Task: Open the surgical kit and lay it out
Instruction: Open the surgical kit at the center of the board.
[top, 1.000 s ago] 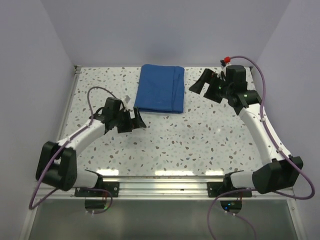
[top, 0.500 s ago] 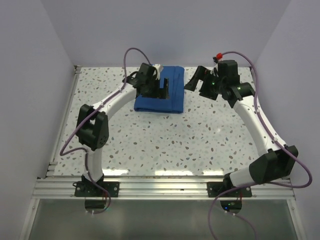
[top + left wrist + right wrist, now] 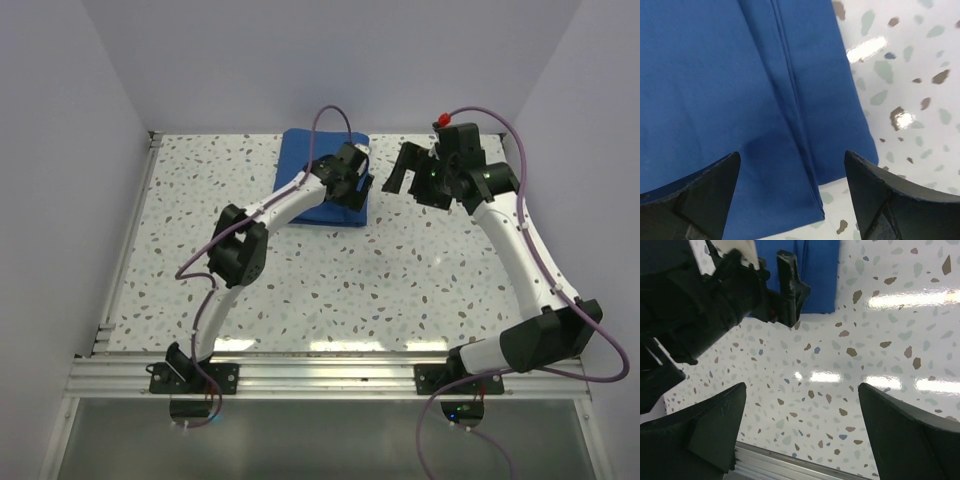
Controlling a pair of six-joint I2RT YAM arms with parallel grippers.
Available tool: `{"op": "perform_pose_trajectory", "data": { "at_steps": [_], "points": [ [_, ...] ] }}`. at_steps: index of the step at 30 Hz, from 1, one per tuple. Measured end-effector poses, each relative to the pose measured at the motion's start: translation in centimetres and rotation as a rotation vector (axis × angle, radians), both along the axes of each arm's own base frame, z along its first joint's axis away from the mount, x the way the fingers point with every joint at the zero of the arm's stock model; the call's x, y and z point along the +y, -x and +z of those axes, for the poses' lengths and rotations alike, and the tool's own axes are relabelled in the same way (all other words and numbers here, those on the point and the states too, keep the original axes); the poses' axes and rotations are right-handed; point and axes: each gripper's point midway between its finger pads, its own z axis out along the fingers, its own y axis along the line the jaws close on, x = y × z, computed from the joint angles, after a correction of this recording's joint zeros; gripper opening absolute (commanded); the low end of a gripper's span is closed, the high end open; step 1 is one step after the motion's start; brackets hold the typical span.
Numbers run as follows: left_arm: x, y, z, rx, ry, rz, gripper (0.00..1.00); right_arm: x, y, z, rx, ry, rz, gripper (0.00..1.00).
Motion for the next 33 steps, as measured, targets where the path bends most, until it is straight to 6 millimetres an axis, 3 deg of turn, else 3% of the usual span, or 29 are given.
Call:
{"op": "perform_pose_trajectory", "data": {
  "at_steps": [5,9,10,11,15,17,22,25,27,29,31,32,33],
  "points": [
    [0.6,0.6,-3.7,0.007,-0.143,0.018,0.76,-0.6,0.4,-0.4,0.018,0.034,0.0,0.98],
    [1.0,0.2,-3.4,-0.028,-0.187,0.048,0.63,-0.7,0.7,-0.7,0.033,0.046,0.007,0.98],
    [1.2,0.1,-3.3,-0.033,-0.194,0.055,0.57,-0.7,0.7,-0.9,0.037,0.049,0.008,0.98],
    [1.5,0.0,-3.3,-0.035,-0.202,0.064,0.44,-0.7,0.7,-1.0,0.042,0.052,0.009,0.98],
    [1.9,-0.3,-3.3,-0.035,-0.205,0.076,0.27,-0.6,0.3,-1.8,0.063,0.061,0.011,0.98],
    [1.9,-0.3,-3.3,-0.035,-0.203,0.079,0.0,-0.5,0.0,-2.1,0.072,0.063,0.012,0.98],
    [3.1,-0.9,-3.1,-0.011,-0.179,0.098,0.0,-0.2,-0.8,-2.7,0.083,0.057,0.013,0.98],
    [5.4,-2.0,-1.2,-0.005,-0.146,0.142,0.0,0.5,-1.7,-2.7,0.087,0.036,0.018,0.98],
    [8.7,-3.2,1.6,-0.024,-0.107,0.21,0.0,1.3,-3.1,-2.5,0.083,0.019,0.029,0.98],
    [13.5,-4.5,5.2,-0.058,-0.058,0.307,0.0,2.8,-5.0,-2.3,0.071,0.006,0.056,0.98],
    [21.0,-5.3,9.2,-0.104,-0.001,0.449,0.0,5.1,-7.5,-1.8,0.05,0.006,0.095,0.98],
    [25.7,-5.4,10.9,-0.134,0.021,0.54,0.15,6.3,-8.5,-1.8,0.035,0.005,0.115,0.98],
    [30.4,-4.9,12.2,-0.156,0.041,0.631,0.44,8.0,-9.5,-1.8,0.035,0.006,0.143,0.98]
  ]
}}
